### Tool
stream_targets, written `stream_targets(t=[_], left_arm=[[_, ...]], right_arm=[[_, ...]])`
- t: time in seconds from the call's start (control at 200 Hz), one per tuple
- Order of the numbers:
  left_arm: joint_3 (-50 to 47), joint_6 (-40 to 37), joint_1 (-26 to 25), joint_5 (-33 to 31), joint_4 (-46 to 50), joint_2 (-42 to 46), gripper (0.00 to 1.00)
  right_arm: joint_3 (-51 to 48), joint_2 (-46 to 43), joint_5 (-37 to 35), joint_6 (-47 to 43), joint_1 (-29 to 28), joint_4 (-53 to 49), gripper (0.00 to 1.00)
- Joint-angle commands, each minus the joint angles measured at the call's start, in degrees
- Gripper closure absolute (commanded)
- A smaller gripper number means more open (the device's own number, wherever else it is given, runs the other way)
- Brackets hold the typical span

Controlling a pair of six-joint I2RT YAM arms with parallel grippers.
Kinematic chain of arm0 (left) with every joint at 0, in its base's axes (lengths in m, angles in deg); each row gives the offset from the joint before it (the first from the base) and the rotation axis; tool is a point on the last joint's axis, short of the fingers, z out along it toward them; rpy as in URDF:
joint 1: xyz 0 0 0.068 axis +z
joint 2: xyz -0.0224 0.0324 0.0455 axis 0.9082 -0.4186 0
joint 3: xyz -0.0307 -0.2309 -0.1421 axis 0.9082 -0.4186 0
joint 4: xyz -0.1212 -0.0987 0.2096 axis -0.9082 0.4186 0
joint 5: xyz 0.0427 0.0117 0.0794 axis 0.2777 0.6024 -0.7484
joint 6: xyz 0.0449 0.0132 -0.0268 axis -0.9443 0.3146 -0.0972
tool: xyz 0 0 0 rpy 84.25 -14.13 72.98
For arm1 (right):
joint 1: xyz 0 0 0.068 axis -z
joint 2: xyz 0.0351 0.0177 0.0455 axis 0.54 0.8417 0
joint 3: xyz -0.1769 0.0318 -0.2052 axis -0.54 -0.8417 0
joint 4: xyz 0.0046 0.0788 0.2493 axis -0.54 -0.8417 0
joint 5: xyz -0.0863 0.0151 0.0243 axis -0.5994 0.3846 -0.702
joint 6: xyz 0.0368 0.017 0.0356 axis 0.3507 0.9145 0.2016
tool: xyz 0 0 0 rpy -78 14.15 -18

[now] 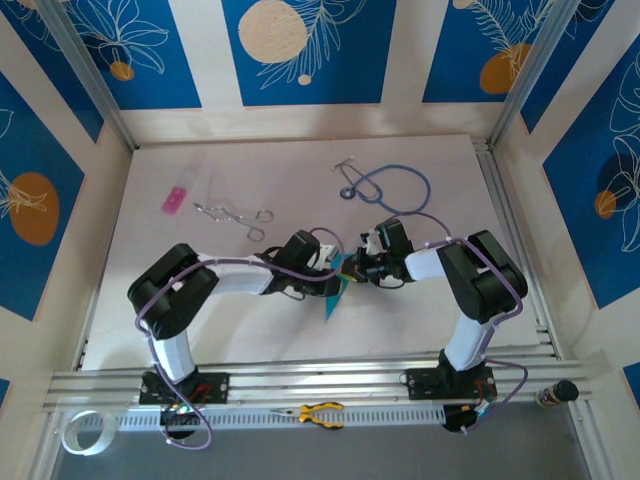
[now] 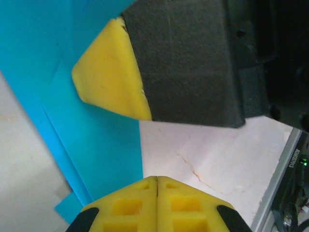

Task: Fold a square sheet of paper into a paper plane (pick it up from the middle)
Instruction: Fold the wing for the fifth time at the center of the table.

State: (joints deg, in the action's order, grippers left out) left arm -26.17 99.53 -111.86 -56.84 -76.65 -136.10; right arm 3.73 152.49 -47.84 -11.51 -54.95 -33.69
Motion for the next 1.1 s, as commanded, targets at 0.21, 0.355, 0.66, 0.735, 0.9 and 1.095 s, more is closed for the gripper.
stream_targets(t=[0.21,0.355,0.66,0.735,0.9,1.095], left_arm=[[0.6,-0.7,0.5,-4.9,3.3,-3.3,1.0],[-3.2,-1.7,0.4,-5.4,5.7,-4.1,1.0],[-9.3,-9.6,0.5,2.4,6.9,-2.8,1.0],[-9.0,-11.3,0.4,3.6,7.8,-2.6,1.0],[-7.6,-12.8,0.5,3.2,9.8,-2.7,1.0],[-7.5,-12.3,0.4,2.7,9.8,-2.5,1.0]], right_arm=[[-1.2,1.6,-4.3,0.2,-0.2,-3.5,0.95],[-1.7,-3.2,-6.2,0.9,0.2,-4.5,0.94],[-2.4,-19.3,-8.7,-3.0,3.5,-12.8,0.88],[-3.0,-20.3,-7.3,-4.1,3.3,-12.6,0.88],[-3.8,-18.1,-6.2,-4.4,0.3,-10.9,0.9],[-3.2,-14.5,-8.2,-5.2,-4.3,-11.2,0.92]])
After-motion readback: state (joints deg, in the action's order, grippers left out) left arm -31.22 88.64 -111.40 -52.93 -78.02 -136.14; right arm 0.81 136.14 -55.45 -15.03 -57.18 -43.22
